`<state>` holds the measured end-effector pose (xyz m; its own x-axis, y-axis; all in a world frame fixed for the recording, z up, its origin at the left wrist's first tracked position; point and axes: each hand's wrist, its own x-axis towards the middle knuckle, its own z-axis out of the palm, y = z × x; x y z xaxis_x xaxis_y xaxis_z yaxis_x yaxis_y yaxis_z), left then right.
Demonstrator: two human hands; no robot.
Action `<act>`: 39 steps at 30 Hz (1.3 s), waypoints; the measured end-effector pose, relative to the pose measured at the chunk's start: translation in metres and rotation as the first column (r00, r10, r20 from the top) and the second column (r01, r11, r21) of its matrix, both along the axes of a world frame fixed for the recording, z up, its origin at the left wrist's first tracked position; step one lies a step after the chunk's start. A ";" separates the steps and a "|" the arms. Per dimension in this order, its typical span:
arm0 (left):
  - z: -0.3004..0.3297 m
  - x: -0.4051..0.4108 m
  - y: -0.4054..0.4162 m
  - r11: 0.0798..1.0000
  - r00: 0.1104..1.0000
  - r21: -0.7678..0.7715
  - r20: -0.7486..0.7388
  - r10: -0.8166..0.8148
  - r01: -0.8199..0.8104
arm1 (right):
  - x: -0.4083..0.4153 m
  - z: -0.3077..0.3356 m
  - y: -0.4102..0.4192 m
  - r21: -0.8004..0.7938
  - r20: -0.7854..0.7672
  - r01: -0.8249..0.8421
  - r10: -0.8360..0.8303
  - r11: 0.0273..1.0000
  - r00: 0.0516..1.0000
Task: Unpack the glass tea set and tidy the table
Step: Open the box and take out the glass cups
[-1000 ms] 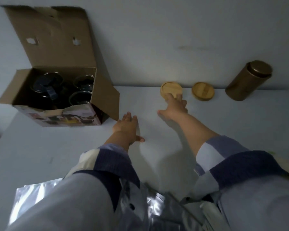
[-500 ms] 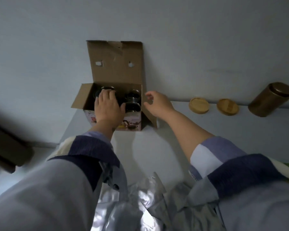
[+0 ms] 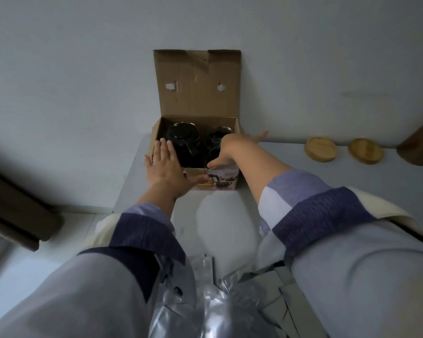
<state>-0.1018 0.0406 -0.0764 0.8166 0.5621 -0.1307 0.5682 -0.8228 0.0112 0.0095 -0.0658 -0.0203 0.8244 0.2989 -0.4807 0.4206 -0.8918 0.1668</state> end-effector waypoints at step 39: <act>0.012 0.005 -0.037 0.997 0.997 0.022 0.016 -0.070 0.070 | -0.002 -0.023 -0.114 0.944 -0.140 0.265 -0.487 0.198 0.862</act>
